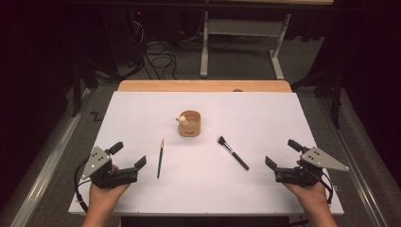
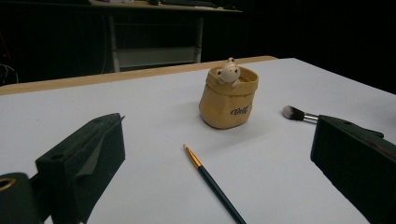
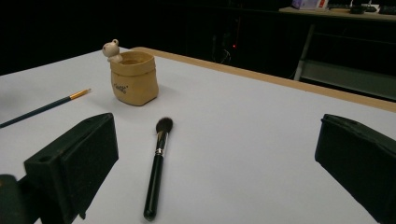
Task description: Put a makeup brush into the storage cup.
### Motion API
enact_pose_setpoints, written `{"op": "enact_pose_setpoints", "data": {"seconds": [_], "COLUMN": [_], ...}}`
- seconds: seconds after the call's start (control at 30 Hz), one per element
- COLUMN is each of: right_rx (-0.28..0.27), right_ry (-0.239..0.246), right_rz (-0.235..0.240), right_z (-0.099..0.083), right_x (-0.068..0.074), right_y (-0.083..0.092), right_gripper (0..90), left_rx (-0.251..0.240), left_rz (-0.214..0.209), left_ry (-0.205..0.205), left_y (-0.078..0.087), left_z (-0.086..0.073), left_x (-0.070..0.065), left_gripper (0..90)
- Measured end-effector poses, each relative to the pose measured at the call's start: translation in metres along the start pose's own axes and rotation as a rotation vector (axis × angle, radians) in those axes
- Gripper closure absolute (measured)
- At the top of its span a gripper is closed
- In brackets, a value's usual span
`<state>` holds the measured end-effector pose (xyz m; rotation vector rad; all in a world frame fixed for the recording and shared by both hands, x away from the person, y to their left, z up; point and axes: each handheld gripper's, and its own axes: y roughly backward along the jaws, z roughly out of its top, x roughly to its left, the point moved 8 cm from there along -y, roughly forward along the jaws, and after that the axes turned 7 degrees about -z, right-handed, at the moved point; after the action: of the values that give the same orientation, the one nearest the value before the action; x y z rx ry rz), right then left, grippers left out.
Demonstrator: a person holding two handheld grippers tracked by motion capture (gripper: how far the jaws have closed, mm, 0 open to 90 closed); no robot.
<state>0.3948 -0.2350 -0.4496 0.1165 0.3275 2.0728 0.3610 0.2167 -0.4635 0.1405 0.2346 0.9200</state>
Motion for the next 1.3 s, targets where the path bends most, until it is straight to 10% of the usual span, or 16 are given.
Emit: {"op": "enact_pose_setpoints", "data": {"seconds": [1.3], "right_rx": [0.033], "right_ry": [0.017], "right_rz": [0.002], "right_z": [-0.015], "right_x": [0.001], "right_y": [-0.006], "right_gripper": [0.2], "left_rx": [0.119], "left_rz": [0.137], "left_ry": [0.017], "left_y": [0.004], "left_z": [-0.021], "left_x": [0.034], "left_gripper": [2.2]}}
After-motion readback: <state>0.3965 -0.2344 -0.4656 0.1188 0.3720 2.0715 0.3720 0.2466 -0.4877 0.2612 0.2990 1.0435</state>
